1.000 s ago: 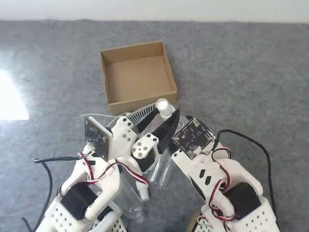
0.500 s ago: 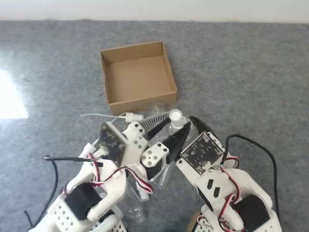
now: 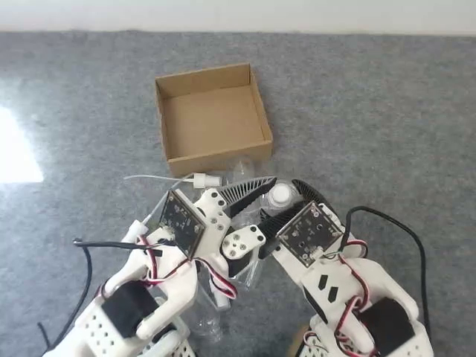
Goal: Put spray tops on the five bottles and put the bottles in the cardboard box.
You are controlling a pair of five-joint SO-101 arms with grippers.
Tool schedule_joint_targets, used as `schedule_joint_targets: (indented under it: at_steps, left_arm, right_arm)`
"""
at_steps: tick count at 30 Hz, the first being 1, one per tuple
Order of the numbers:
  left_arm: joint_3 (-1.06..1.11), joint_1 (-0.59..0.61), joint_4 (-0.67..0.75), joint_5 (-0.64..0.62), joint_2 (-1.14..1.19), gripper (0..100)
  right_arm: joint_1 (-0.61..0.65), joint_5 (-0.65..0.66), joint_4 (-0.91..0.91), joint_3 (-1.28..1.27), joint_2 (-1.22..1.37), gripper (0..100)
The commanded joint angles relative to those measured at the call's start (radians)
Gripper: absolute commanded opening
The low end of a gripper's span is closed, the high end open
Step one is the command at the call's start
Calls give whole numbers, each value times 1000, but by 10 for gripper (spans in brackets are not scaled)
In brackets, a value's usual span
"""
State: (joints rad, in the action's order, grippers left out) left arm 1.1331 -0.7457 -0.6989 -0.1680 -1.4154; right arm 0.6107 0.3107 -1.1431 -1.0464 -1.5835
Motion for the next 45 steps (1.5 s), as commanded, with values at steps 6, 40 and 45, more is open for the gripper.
schedule_joint_targets:
  at_steps: [6,40,45]
  left_arm:
    - [-25,-2,-12,2,21,178]
    - [-208,342,-107,8,20,109]
    - [-170,574,-126,2,20,58]
  right_arm:
    - [-33,-21,-4,61,-15,120]
    - [-262,-114,120,-91,-16,118]
    - [-259,-114,160,-133,-24,117]
